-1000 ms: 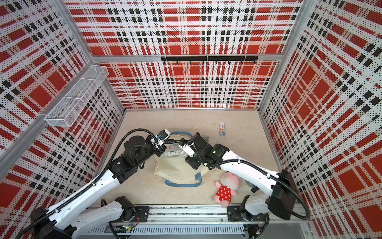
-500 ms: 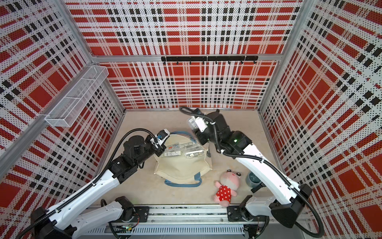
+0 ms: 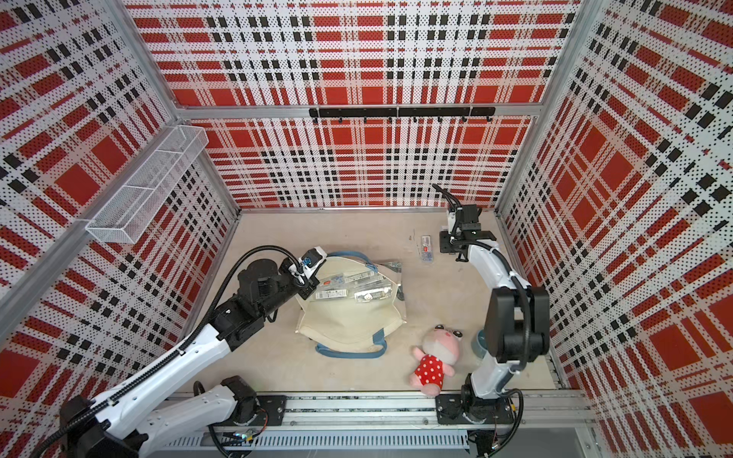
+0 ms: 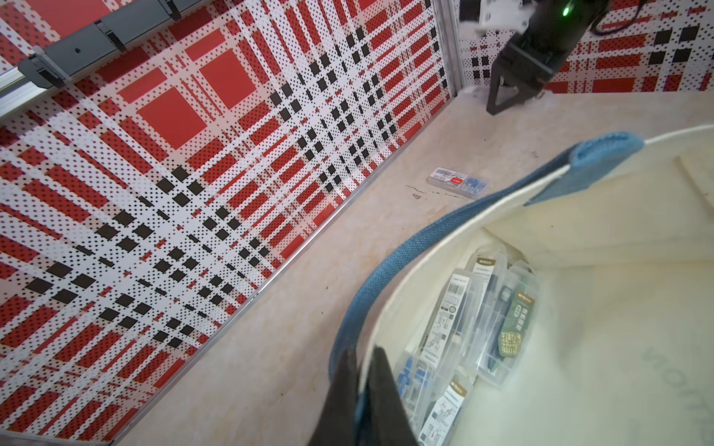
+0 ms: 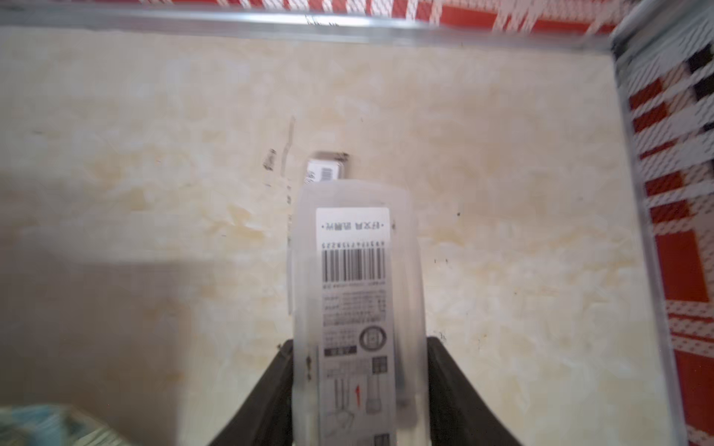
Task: Take out the compass set from the canvas bag
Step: Place the compass set at the center of the board.
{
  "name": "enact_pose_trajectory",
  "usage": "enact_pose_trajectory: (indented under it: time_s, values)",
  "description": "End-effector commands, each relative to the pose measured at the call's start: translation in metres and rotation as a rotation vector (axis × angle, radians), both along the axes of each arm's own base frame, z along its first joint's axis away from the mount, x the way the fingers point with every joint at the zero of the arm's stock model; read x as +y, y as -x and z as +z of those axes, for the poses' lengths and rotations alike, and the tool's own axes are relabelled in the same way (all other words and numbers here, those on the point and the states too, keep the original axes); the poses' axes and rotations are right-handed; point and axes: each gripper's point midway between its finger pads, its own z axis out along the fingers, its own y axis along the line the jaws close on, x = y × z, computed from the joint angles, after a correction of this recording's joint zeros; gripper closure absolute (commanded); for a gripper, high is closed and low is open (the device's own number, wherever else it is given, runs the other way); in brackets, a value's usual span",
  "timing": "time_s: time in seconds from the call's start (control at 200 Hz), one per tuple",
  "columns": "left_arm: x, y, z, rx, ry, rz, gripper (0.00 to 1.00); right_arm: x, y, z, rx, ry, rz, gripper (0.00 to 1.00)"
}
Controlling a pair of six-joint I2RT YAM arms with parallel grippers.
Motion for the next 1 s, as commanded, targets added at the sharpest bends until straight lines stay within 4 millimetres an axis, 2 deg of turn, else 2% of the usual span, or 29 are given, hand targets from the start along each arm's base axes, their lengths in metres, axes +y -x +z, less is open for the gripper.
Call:
enact_pose_trajectory:
  time_s: [0.0, 0.14, 0.326, 0.681, 0.992]
  values:
    - [-0.007, 0.0, 0.039, -0.095, 0.085, -0.026, 1.0, -0.006, -0.026, -0.014, -0.014, -0.027, -0.014, 0.69]
    - [-0.006, 0.002, 0.038, -0.094, 0.086, -0.026, 1.0, -0.007, -0.045, -0.044, 0.033, -0.043, -0.015, 0.68]
    - [-0.009, 0.004, 0.035, -0.085, 0.089, -0.035, 1.0, -0.009, -0.065, -0.066, 0.08, -0.065, -0.011, 0.66]
    - [-0.011, 0.005, 0.036, -0.086, 0.093, -0.041, 1.0, 0.0, -0.085, -0.081, 0.102, -0.134, -0.01, 0.58]
    - [-0.01, 0.005, 0.035, -0.086, 0.091, -0.04, 1.0, -0.001, -0.084, -0.099, 0.14, -0.153, -0.058, 0.5]
